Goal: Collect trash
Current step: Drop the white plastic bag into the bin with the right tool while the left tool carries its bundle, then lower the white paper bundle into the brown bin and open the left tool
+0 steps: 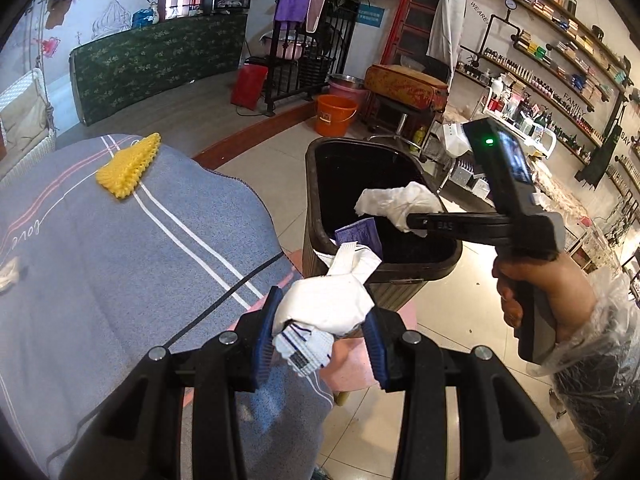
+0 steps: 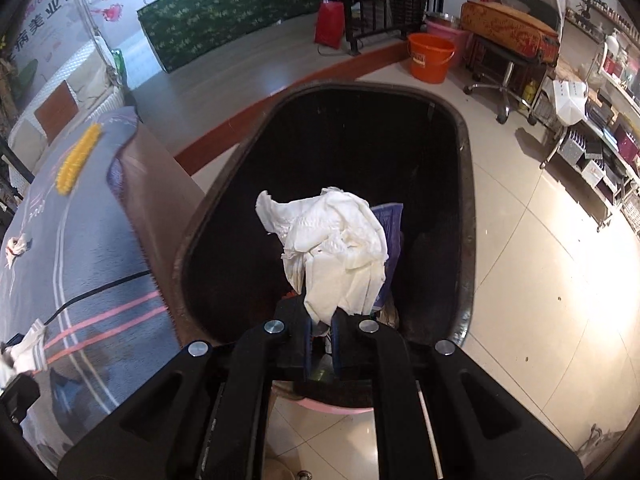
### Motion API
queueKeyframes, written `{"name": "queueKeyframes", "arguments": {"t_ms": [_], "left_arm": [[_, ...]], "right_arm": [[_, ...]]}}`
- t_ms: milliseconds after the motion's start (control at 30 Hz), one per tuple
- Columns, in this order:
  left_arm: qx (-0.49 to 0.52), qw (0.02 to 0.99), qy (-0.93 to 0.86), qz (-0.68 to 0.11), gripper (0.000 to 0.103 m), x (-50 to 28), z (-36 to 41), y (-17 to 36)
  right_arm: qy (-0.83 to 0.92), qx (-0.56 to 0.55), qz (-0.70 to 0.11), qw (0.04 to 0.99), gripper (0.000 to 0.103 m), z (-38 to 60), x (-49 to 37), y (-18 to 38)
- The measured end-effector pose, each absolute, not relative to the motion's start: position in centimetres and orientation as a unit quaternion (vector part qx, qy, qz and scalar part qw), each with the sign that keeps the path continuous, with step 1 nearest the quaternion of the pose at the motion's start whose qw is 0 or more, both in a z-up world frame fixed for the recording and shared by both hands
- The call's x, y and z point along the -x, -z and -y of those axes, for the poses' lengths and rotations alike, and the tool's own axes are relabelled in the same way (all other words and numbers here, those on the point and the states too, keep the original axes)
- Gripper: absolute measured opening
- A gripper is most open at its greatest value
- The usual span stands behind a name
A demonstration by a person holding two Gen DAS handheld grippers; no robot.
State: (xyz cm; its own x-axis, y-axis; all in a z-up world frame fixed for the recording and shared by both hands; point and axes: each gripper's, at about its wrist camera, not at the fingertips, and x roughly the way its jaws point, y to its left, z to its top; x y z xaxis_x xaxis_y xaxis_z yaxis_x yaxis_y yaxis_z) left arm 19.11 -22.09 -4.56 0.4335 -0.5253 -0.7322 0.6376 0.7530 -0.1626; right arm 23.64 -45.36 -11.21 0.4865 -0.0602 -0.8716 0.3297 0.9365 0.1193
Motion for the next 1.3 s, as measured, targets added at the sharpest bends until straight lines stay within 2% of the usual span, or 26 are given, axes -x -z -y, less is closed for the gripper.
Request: {"name": "queueKeyframes", "arguments": {"t_ms": [200, 267, 300, 333, 367, 400, 433, 667, 867, 1300], "left_arm": [[-0.079, 0.840, 0.346, -0.410, 0.039, -19.5, 22.8, 4.8], [-0.082, 0.839, 0.346, -0.412, 0.039, -19.5, 23.0, 5.0], [-0.083, 0.839, 0.345, -0.413, 0.039, -19.6, 23.2, 5.0], [-0.083, 0.838, 0.345, -0.413, 0.039, -19.6, 23.3, 5.1], [-0.084, 0.838, 0.346, -0.414, 0.039, -19.6, 23.4, 5.1], [-0.086, 0.837, 0.347, -0.414, 0.039, -19.6, 23.6, 5.1], [-0.088, 0.837, 0.347, -0.414, 0.039, -19.6, 23.8, 5.1], [-0.098, 0.832, 0.353, -0.416, 0.039, -19.2, 24.8, 5.3], [-0.106, 0.829, 0.358, -0.416, 0.039, -19.1, 26.0, 5.2], [-0.125, 0.805, 0.388, -0.431, 0.039, -22.6, 31.6, 5.2]], "right_arm": [[0.124, -0.121, -0.528, 0.831, 0.008, 45.3, -25.2, 13.0], [0.127, -0.124, -0.536, 0.825, 0.011, 45.4, -25.3, 13.1], [0.131, -0.126, -0.542, 0.820, 0.018, 45.6, -25.3, 13.4], [0.135, -0.126, -0.545, 0.818, 0.034, 45.7, -25.3, 13.5], [0.139, -0.126, -0.547, 0.816, 0.045, 45.7, -25.2, 13.5], [0.143, -0.123, -0.544, 0.818, 0.068, 45.7, -25.1, 13.4], [0.147, -0.120, -0.537, 0.822, 0.076, 45.6, -24.9, 13.1], [0.143, -0.142, -0.503, 0.840, 0.076, 46.1, -23.4, 11.9], [0.162, -0.160, -0.441, 0.868, 0.077, 45.6, -20.9, 9.8], [0.197, -0.180, -0.340, 0.902, 0.082, 46.0, -13.6, 6.1]]}}
